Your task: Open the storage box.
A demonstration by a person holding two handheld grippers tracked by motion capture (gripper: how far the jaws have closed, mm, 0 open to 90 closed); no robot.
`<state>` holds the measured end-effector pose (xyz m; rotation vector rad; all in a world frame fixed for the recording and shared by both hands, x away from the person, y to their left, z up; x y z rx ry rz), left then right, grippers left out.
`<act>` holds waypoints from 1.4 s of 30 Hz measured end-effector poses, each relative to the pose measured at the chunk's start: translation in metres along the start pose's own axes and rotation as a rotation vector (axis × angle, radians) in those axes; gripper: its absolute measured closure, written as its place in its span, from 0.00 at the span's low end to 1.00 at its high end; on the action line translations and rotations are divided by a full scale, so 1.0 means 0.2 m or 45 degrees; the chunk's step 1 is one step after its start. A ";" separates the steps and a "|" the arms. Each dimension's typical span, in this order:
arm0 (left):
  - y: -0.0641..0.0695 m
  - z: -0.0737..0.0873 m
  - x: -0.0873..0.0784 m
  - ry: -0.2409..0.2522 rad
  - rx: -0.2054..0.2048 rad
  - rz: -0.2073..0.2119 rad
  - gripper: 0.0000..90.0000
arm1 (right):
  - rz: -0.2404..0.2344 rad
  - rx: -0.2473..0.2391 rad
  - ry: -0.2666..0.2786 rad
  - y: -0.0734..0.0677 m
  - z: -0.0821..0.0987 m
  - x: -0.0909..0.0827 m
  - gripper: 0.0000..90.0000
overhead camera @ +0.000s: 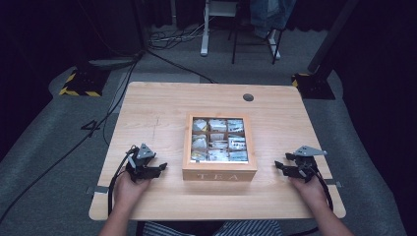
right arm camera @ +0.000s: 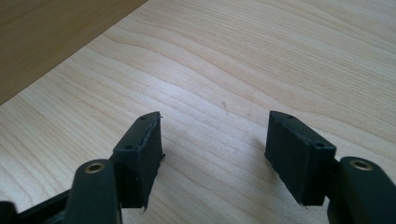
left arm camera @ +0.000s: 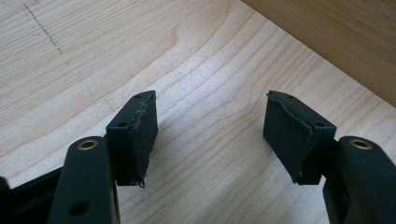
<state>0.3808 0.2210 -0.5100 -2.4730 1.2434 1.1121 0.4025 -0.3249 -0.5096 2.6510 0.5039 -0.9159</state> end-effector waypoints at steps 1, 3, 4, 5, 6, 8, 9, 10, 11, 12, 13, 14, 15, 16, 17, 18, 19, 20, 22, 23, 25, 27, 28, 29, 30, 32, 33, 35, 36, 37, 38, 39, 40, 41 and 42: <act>0.00 0.00 0.00 0.000 0.000 0.000 0.40 | 0.000 0.000 0.000 0.00 0.00 0.00 0.40; 0.00 0.00 0.00 0.005 -0.003 -0.001 0.40 | -0.001 0.002 -0.001 0.00 0.00 0.00 0.41; 0.00 0.00 0.00 0.006 -0.002 0.000 0.40 | 0.001 0.003 -0.001 0.00 0.00 0.00 0.41; 0.00 0.00 0.00 0.005 0.000 -0.005 0.40 | 0.002 0.005 -0.002 0.00 0.00 0.00 0.41; -0.01 0.00 0.00 -0.003 0.004 -0.010 0.40 | 0.009 0.011 0.001 -0.01 0.00 0.00 0.44; -0.01 0.00 0.00 0.003 -0.009 -0.012 0.41 | 0.013 0.015 0.005 -0.01 0.00 0.00 0.48; -0.01 0.00 0.00 0.003 -0.009 -0.012 0.41 | 0.013 0.015 0.005 -0.01 0.00 0.00 0.48; -0.01 0.00 0.00 0.000 -0.007 -0.011 0.41 | 0.011 0.019 0.006 -0.02 0.00 -0.01 0.50; -0.01 0.00 0.00 -0.001 -0.006 -0.012 0.41 | 0.010 0.018 0.007 -0.02 0.00 -0.01 0.51; -0.01 0.00 0.00 -0.002 -0.008 -0.006 0.41 | 0.007 0.019 0.008 -0.02 0.00 -0.01 0.52; -0.01 0.00 0.00 -0.002 -0.008 -0.006 0.40 | 0.007 0.019 0.008 -0.02 0.00 -0.01 0.52; -0.01 0.00 0.00 -0.002 -0.004 -0.004 0.40 | 0.007 0.024 0.007 -0.01 0.00 -0.01 0.55; -0.01 0.00 0.00 -0.005 0.002 -0.003 0.40 | 0.008 0.026 0.006 -0.01 0.00 -0.01 0.56; -0.02 -0.01 0.00 -0.005 0.002 -0.001 0.40 | 0.011 0.030 0.001 -0.01 0.00 -0.01 0.57; -0.02 -0.01 0.00 -0.005 0.002 -0.001 0.40 | 0.011 0.030 0.001 -0.01 0.00 -0.01 0.57; -0.02 -0.01 0.00 -0.004 0.007 -0.012 0.40 | 0.018 0.035 -0.006 -0.01 0.00 -0.02 0.59; -0.02 -0.01 0.00 -0.004 0.007 -0.012 0.40 | 0.018 0.035 -0.006 -0.01 0.00 -0.02 0.59; -0.02 -0.01 0.00 -0.004 0.007 -0.011 0.40 | 0.017 0.036 -0.008 -0.02 0.00 -0.02 0.59; -0.02 -0.01 0.00 -0.005 0.007 -0.006 0.39 | 0.022 0.034 -0.018 -0.02 0.00 -0.02 0.60; -0.02 -0.01 0.00 -0.005 0.007 -0.006 0.39 | 0.023 0.034 -0.026 -0.02 -0.01 -0.02 0.61; -0.02 -0.01 0.00 -0.003 0.007 -0.005 0.39 | 0.020 0.034 -0.031 -0.02 -0.01 -0.02 0.62; -0.02 -0.01 0.00 -0.002 0.003 -0.001 0.39 | 0.013 0.038 -0.047 -0.02 -0.01 -0.03 0.64; -0.02 -0.01 0.00 -0.001 0.002 -0.001 0.39 | 0.006 0.048 -0.053 -0.03 -0.02 -0.04 0.65; -0.02 -0.01 0.00 -0.001 0.002 -0.001 0.39 | -0.004 0.057 -0.055 -0.03 -0.03 -0.05 0.66; -0.02 -0.01 0.00 -0.001 0.004 -0.002 0.39 | -0.015 0.059 -0.037 -0.04 -0.05 -0.07 0.67; -0.02 -0.01 0.00 -0.003 0.009 -0.005 0.38 | -0.056 0.086 -0.016 -0.06 -0.07 -0.11 0.67; -0.02 -0.01 0.00 -0.003 0.009 -0.005 0.38 | -0.080 0.091 -0.008 -0.06 -0.08 -0.13 0.67; -0.01 -0.01 0.00 -0.003 0.005 -0.003 0.37 | -0.124 0.094 0.003 -0.08 -0.09 -0.15 0.67; -0.01 -0.01 0.01 -0.004 0.003 0.000 0.37 | -0.150 0.078 0.020 -0.09 -0.10 -0.17 0.67; -0.01 -0.01 0.00 -0.005 0.003 0.000 0.37 | -0.193 0.039 0.039 -0.13 -0.11 -0.20 0.68; -0.01 -0.01 0.01 -0.004 0.002 0.000 0.37 | -0.215 0.014 0.051 -0.15 -0.12 -0.22 0.68; -0.01 -0.01 0.01 -0.004 0.003 0.000 0.37 | -0.245 -0.031 0.066 -0.18 -0.13 -0.24 0.68; -0.01 -0.01 0.00 -0.004 0.004 -0.001 0.37 | -0.266 -0.060 0.082 -0.20 -0.14 -0.26 0.68; -0.01 -0.01 0.01 -0.004 0.004 -0.001 0.37 | -0.287 -0.089 0.101 -0.23 -0.15 -0.28 0.68; -0.01 -0.01 0.00 -0.005 0.004 -0.001 0.37 | -0.317 -0.124 0.118 -0.27 -0.16 -0.30 0.70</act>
Point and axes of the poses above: each handheld gripper's, and its own axes: x roughly forward along the jaws, z roughly out of its underside, y roughly to its right, the point moved 1 cm from there along x, roughly forward along the jaws, and after that the axes turned 13 degrees about z, right-handed, at the moved point
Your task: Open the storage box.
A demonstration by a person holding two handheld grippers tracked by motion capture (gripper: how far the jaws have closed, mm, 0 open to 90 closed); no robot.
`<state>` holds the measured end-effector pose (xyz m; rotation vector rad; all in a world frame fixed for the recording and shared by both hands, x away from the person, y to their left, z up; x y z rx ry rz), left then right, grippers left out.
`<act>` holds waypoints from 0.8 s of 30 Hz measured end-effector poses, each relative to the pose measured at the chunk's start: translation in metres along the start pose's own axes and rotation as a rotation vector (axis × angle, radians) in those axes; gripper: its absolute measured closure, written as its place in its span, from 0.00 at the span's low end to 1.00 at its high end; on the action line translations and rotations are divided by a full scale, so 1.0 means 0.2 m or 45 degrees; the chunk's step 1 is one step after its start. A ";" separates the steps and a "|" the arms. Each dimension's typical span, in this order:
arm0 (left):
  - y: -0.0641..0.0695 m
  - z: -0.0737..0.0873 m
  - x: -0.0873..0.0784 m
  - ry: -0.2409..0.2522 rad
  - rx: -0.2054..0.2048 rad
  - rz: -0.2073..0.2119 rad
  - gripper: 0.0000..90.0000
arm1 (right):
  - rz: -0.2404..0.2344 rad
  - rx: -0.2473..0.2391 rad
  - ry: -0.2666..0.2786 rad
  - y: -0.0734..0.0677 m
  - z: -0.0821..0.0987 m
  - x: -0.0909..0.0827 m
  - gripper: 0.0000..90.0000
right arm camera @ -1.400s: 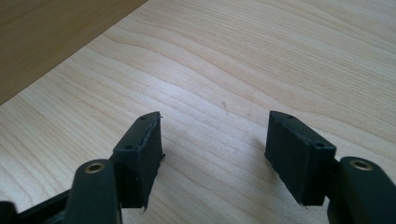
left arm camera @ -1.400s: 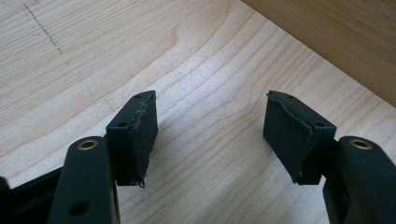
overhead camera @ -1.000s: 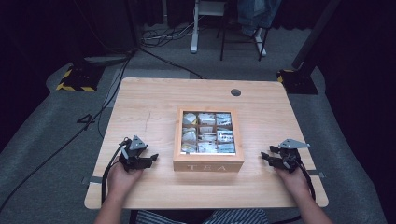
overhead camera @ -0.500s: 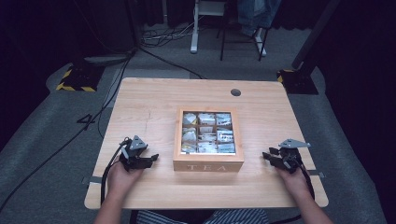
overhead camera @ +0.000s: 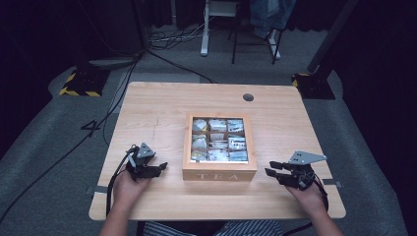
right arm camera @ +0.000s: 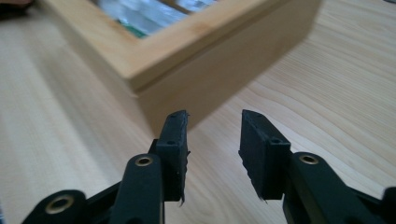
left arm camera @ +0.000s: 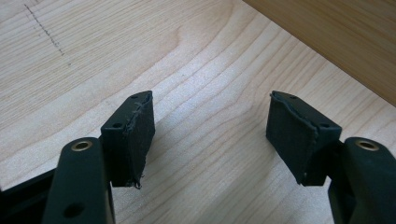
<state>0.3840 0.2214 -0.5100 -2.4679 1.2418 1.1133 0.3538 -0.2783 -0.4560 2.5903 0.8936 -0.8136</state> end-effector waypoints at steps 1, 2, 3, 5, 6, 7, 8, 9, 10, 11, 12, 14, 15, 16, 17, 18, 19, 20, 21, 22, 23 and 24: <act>0.00 0.00 0.00 0.000 0.000 0.000 0.37 | -0.014 -0.019 0.006 -0.02 -0.01 0.00 0.71; 0.00 0.00 0.00 0.000 0.000 0.000 0.37 | -0.054 -0.035 0.019 -0.04 -0.02 0.00 0.72; 0.00 0.00 0.00 0.000 0.000 0.000 0.37 | -0.054 -0.035 0.019 -0.04 -0.02 0.00 0.72; 0.00 0.00 0.00 0.001 0.000 0.000 0.37 | -0.107 -0.068 0.028 -0.08 -0.03 -0.01 0.73; 0.00 0.00 0.00 0.000 0.000 0.000 0.37 | -0.133 -0.108 0.027 -0.11 -0.03 -0.01 0.74; 0.00 0.00 0.00 0.000 0.000 0.000 0.37 | -0.151 -0.116 0.028 -0.12 -0.03 -0.01 0.75; 0.00 0.00 0.00 0.000 -0.001 -0.002 0.37 | -0.162 -0.127 0.024 -0.13 -0.03 0.00 0.76; 0.00 0.00 0.00 -0.001 -0.001 -0.002 0.37 | -0.164 -0.132 0.022 -0.13 -0.03 0.00 0.77; 0.00 0.00 0.00 0.000 -0.001 -0.002 0.37 | -0.174 -0.138 0.016 -0.14 -0.03 0.01 0.79; 0.00 0.00 0.00 0.000 -0.001 -0.002 0.37 | -0.181 -0.143 0.013 -0.14 -0.03 0.01 0.81; 0.00 0.00 0.00 0.000 -0.001 -0.002 0.37 | -0.190 -0.149 0.014 -0.14 -0.03 0.01 0.86; 0.00 0.00 0.00 0.000 -0.001 -0.002 0.37 | -0.182 -0.150 0.006 -0.15 -0.03 0.02 0.92; 0.00 0.00 0.00 0.000 -0.001 -0.002 0.37 | -0.173 -0.150 0.000 -0.15 -0.03 0.03 0.95; 0.00 0.00 0.00 0.000 -0.001 -0.002 0.37 | -0.158 -0.155 -0.006 -0.15 -0.03 0.03 1.00; 0.00 0.00 0.00 0.000 -0.001 -0.002 0.37 | -0.142 -0.155 -0.009 -0.16 -0.03 0.04 1.00; 0.00 0.00 0.00 0.000 -0.001 -0.002 0.37 | -0.156 -0.148 -0.014 -0.16 -0.03 0.05 1.00; 0.00 0.00 0.00 0.000 -0.001 -0.002 0.37 | -0.156 -0.148 -0.014 -0.16 -0.03 0.05 1.00; 0.00 0.00 0.00 0.000 -0.001 -0.002 0.37 | -0.169 -0.134 -0.013 -0.16 -0.03 0.05 1.00; 0.00 0.00 0.00 0.000 -0.001 -0.002 0.37 | -0.169 -0.134 -0.013 -0.16 -0.03 0.05 1.00; 0.00 0.00 0.00 -0.001 -0.001 -0.002 0.37 | -0.169 -0.127 -0.007 -0.16 -0.04 0.05 1.00; 0.00 0.00 0.00 -0.001 -0.001 -0.002 0.37 | -0.169 -0.127 -0.007 -0.16 -0.04 0.05 1.00; 0.00 0.00 0.00 0.000 -0.001 -0.002 0.37 | -0.166 -0.104 0.005 -0.15 -0.04 0.04 1.00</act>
Point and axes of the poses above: each handheld gripper's, and its own axes: x roughly forward along the jaws, z roughly out of its underside, y roughly to its right, the point moved 1 cm from there along x, roughly forward along the jaws, and after that the axes turned 13 degrees about z, right-handed, at the moved point
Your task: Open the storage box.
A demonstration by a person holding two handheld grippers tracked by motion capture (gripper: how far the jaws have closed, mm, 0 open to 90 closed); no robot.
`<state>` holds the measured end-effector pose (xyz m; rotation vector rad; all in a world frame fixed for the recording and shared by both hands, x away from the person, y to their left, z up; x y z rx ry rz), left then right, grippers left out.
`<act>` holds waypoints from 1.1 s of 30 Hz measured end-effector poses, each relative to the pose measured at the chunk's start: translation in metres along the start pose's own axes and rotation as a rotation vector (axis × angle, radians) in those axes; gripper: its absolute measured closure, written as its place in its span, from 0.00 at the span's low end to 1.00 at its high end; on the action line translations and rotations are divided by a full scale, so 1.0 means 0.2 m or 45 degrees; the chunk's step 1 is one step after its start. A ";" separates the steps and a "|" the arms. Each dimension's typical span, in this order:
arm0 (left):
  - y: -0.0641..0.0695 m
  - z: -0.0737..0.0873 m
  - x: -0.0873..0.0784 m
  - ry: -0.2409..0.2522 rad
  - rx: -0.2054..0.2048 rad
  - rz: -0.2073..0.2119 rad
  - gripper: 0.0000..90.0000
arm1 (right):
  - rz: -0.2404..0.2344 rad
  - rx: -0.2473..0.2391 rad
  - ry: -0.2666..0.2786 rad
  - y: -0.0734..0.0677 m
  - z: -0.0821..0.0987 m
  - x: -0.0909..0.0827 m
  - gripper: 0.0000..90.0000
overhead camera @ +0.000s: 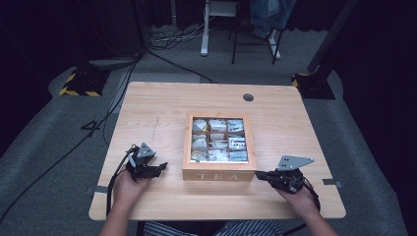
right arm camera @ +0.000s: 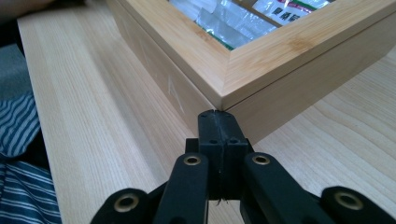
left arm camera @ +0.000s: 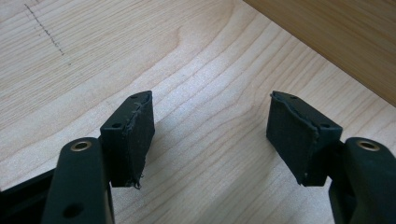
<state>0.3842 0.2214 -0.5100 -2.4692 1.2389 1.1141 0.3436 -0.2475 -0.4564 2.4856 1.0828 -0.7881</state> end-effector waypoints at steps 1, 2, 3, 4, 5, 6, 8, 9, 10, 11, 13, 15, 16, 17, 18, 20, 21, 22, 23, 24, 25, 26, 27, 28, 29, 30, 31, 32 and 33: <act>0.00 0.00 0.00 0.000 0.000 0.000 0.37 | 0.000 0.000 0.000 0.00 0.00 0.00 1.00; 0.00 0.00 0.00 0.000 0.001 0.000 0.37 | -0.012 0.015 0.001 0.01 0.00 0.00 1.00; 0.00 0.00 0.00 0.000 0.001 0.000 0.37 | -0.012 0.015 0.001 0.01 0.00 0.00 1.00; 0.00 0.00 0.00 0.000 0.000 0.000 0.37 | -0.019 0.021 0.001 0.01 0.00 0.00 1.00; 0.00 0.00 0.00 0.000 0.000 0.000 0.37 | -0.019 0.021 0.001 0.01 0.00 0.00 1.00; 0.00 0.00 0.00 0.000 0.000 0.000 0.37 | -0.025 0.028 -0.001 0.01 0.00 0.01 1.00; 0.00 0.00 0.00 0.000 -0.002 0.000 0.37 | -0.027 0.030 -0.002 0.01 0.00 0.01 1.00; 0.00 0.00 0.00 0.000 -0.002 0.000 0.37 | -0.028 0.033 -0.001 0.01 0.00 0.01 1.00; 0.00 0.00 0.00 0.001 -0.002 -0.001 0.37 | -0.026 0.029 -0.003 0.01 -0.01 0.01 1.00; 0.00 0.00 0.00 0.001 -0.002 -0.001 0.37 | -0.026 0.029 -0.003 0.01 -0.01 0.01 1.00; 0.00 0.00 0.00 -0.001 -0.003 -0.002 0.37 | -0.028 0.039 0.012 0.01 -0.02 0.00 1.00; 0.00 0.00 0.00 0.000 -0.002 -0.002 0.37 | -0.023 0.042 0.022 0.01 -0.03 -0.01 1.00; 0.00 0.00 0.00 -0.001 -0.003 -0.004 0.37 | -0.020 0.046 0.030 0.02 -0.03 -0.01 1.00; 0.00 0.00 0.00 -0.001 -0.003 -0.004 0.37 | -0.020 0.046 0.030 0.02 -0.03 -0.01 1.00; 0.00 0.00 0.00 0.000 -0.008 -0.008 0.37 | -0.025 0.074 0.050 0.03 -0.05 -0.02 1.00; 0.00 -0.01 0.01 0.003 -0.017 -0.009 0.37 | -0.023 0.068 0.065 0.03 -0.06 -0.03 1.00; 0.00 -0.01 0.01 0.003 -0.017 -0.009 0.37 | -0.023 0.068 0.065 0.03 -0.06 -0.03 1.00; 0.00 -0.01 0.01 0.004 -0.017 -0.010 0.37 | -0.015 0.069 0.081 0.03 -0.08 -0.03 1.00; 0.00 -0.01 0.01 0.004 -0.017 -0.010 0.37 | -0.015 0.069 0.081 0.03 -0.08 -0.03 1.00; 0.00 -0.01 0.01 0.004 -0.017 -0.010 0.37 | -0.025 0.092 0.110 0.04 -0.11 -0.05 1.00; 0.00 -0.01 0.01 0.004 -0.017 -0.010 0.37 | -0.025 0.092 0.110 0.04 -0.11 -0.05 1.00; 0.00 -0.01 0.01 0.004 -0.017 -0.010 0.37 | -0.029 0.105 0.140 0.05 -0.14 -0.06 1.00; 0.00 -0.01 0.01 0.004 -0.017 -0.010 0.37 | -0.029 0.105 0.140 0.05 -0.14 -0.06 1.00; 0.00 -0.01 0.01 0.004 -0.017 -0.010 0.37 | -0.031 0.106 0.149 0.05 -0.14 -0.07 1.00; 0.00 -0.01 0.01 0.005 -0.016 -0.012 0.37 | -0.032 0.111 0.174 0.07 -0.17 -0.08 1.00; 0.00 -0.01 0.01 0.004 -0.018 -0.013 0.37 | -0.034 0.112 0.181 0.07 -0.18 -0.09 1.00; 0.00 -0.01 0.01 0.004 -0.018 -0.013 0.37 | -0.034 0.112 0.181 0.07 -0.18 -0.09 1.00; 0.00 -0.01 0.01 0.008 -0.023 -0.015 0.37 | -0.028 0.111 0.196 0.08 -0.21 -0.10 1.00; 0.00 -0.01 0.01 0.008 -0.023 -0.015 0.37 | -0.028 0.111 0.208 0.08 -0.22 -0.10 1.00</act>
Point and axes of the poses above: each handheld gripper's, and its own axes: x roughly forward along the jaws, z roughly out of its underside, y roughly to its right, the point moved 1 cm from there along x, roughly forward along the jaws, and after that the axes turned 13 degrees about z, right-handed, at the moved point
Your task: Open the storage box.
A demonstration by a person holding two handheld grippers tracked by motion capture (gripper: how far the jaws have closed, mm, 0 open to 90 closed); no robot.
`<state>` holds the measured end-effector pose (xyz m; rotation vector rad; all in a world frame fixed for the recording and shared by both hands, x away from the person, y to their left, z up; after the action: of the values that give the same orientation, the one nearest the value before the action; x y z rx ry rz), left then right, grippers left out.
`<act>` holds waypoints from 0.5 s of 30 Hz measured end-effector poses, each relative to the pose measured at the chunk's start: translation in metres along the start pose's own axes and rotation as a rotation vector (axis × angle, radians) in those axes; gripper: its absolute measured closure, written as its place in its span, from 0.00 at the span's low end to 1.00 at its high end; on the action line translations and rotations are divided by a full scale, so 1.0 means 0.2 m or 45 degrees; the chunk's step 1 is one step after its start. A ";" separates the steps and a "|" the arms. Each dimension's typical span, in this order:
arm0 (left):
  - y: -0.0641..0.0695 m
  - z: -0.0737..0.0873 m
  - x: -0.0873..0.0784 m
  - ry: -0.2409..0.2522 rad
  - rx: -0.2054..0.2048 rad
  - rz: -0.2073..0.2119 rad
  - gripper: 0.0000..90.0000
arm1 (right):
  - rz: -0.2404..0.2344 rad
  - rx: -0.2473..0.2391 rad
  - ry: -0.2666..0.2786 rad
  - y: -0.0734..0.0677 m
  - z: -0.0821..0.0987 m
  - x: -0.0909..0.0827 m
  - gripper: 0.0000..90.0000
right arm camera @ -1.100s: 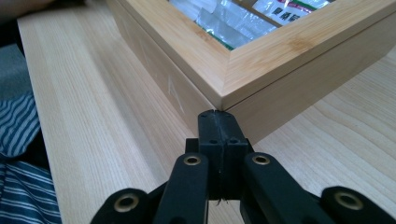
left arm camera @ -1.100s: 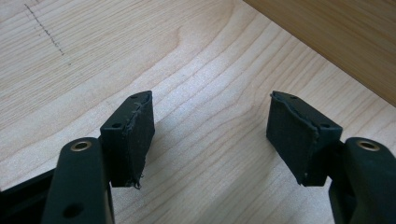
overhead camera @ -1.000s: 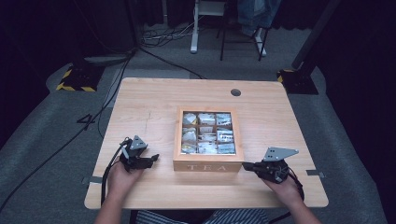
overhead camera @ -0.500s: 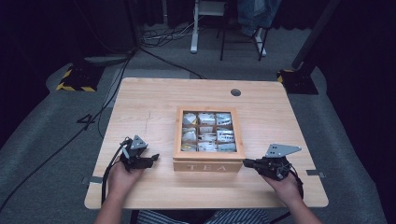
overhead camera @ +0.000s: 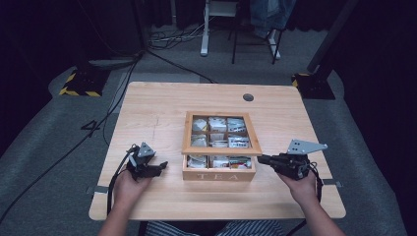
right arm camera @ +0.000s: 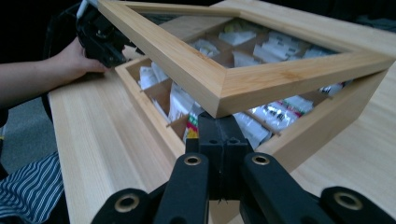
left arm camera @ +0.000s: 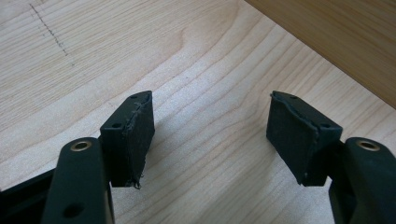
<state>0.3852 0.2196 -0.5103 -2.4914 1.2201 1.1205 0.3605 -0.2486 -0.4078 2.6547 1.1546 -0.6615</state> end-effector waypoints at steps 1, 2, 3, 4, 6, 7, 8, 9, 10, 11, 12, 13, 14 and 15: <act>0.00 0.00 0.00 -0.003 0.006 -0.004 0.37 | 0.001 0.003 0.010 0.00 -0.02 0.00 1.00; 0.00 0.00 0.00 -0.003 0.006 -0.004 0.37 | 0.001 0.003 0.010 0.00 -0.02 0.00 1.00; 0.00 0.00 0.00 -0.002 0.005 -0.008 0.37 | 0.002 0.002 0.019 0.01 -0.03 -0.01 1.00; 0.00 0.00 0.00 -0.002 0.002 -0.009 0.37 | 0.007 0.002 0.041 0.02 -0.07 -0.01 1.00; 0.00 0.00 0.00 -0.001 -0.003 -0.013 0.37 | 0.009 0.002 0.056 0.03 -0.10 -0.02 1.00; 0.00 0.00 0.00 0.000 -0.005 -0.019 0.37 | 0.008 0.003 0.061 0.04 -0.11 -0.02 1.00; 0.00 0.00 0.00 0.000 -0.005 -0.019 0.37 | 0.006 0.006 0.067 0.04 -0.13 -0.02 1.00; -0.01 0.00 0.00 0.001 -0.005 -0.022 0.37 | 0.004 0.009 0.074 0.05 -0.14 -0.01 1.00; 0.00 0.00 0.00 0.002 -0.013 -0.018 0.37 | 0.005 0.009 0.080 0.05 -0.15 -0.01 1.00; -0.01 0.00 0.00 0.003 -0.013 -0.023 0.37 | 0.003 0.014 0.089 0.05 -0.17 -0.01 1.00; -0.01 0.00 0.00 0.003 -0.013 -0.023 0.37 | 0.003 0.014 0.089 0.05 -0.17 -0.01 1.00; -0.01 0.00 0.00 0.004 -0.023 -0.023 0.37 | 0.003 0.014 0.096 0.06 -0.17 0.00 1.00; -0.01 0.00 0.00 0.004 -0.024 -0.024 0.36 | 0.004 0.023 0.103 0.06 -0.19 0.00 1.00; -0.01 0.00 0.00 0.004 -0.025 -0.028 0.36 | 0.004 0.032 0.112 0.07 -0.21 0.00 1.00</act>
<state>0.3862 0.2206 -0.5101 -2.5154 1.1855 1.1290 0.3851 -0.2442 -0.3711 2.7310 1.1719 -0.5678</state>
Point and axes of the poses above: each handheld gripper's, and its own axes: x roughly forward along the jaws, z roughly out of its underside, y roughly to its right, the point moved 1 cm from there along x, roughly forward along the jaws, and after that the axes turned 13 degrees about z, right-handed, at the moved point
